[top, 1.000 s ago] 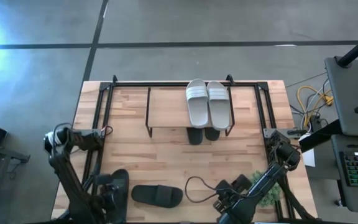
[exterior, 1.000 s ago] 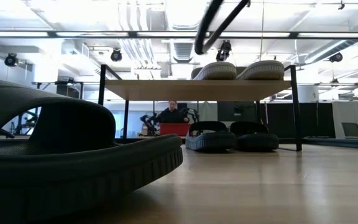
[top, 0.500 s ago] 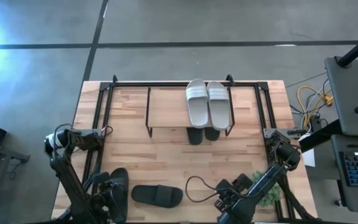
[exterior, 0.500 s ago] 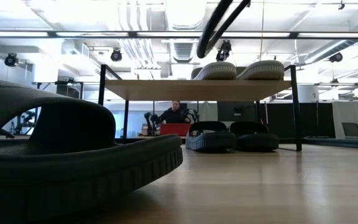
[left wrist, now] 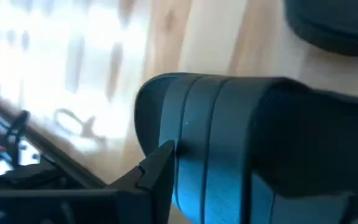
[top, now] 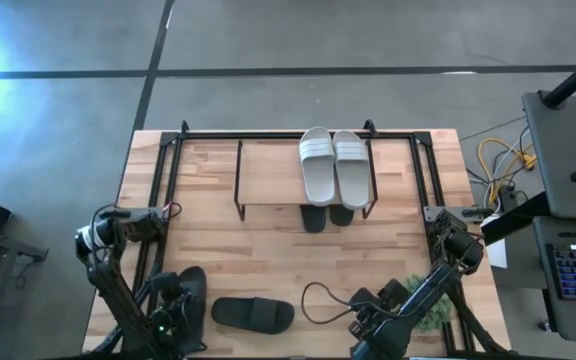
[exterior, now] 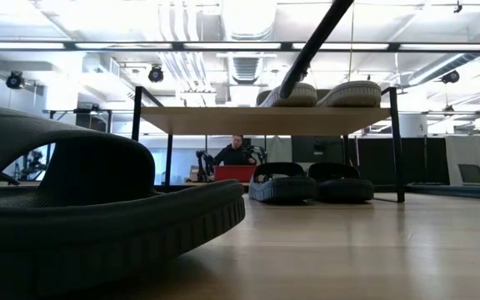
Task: Pick and place slides into the shelf
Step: Put the black slipper under the shelf
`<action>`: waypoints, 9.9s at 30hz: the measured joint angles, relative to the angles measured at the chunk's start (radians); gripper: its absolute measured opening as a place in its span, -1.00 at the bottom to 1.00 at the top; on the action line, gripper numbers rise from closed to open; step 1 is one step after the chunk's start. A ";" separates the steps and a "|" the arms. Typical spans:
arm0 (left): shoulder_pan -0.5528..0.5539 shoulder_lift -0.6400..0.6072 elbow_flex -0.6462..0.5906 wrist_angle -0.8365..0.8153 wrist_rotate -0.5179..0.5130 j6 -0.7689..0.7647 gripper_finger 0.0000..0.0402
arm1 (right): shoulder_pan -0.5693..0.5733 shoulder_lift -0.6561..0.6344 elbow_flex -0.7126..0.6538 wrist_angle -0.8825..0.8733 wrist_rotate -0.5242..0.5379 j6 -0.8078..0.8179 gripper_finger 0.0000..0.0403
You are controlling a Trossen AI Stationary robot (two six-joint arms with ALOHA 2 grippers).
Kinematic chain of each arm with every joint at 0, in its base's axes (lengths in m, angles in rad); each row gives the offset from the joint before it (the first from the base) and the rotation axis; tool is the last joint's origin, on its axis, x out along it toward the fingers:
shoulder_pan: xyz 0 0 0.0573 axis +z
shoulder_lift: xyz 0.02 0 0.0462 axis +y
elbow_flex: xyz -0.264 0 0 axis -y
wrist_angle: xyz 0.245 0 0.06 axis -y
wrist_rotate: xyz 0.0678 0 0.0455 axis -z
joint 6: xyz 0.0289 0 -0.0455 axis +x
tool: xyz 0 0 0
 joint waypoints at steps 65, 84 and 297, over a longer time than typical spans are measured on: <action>0.759 -0.264 -0.167 0.560 -0.266 0.941 -0.02 | 0.002 -0.024 -0.034 -0.112 0.049 0.389 -0.30; 0.679 -0.365 -0.212 0.778 0.271 0.167 -0.89 | 0.002 -0.024 -0.039 -0.122 0.049 0.371 -0.34; 0.609 -0.219 -0.182 0.692 -0.075 0.601 -1.00 | -0.097 -0.535 -0.496 0.797 0.205 -0.258 -0.96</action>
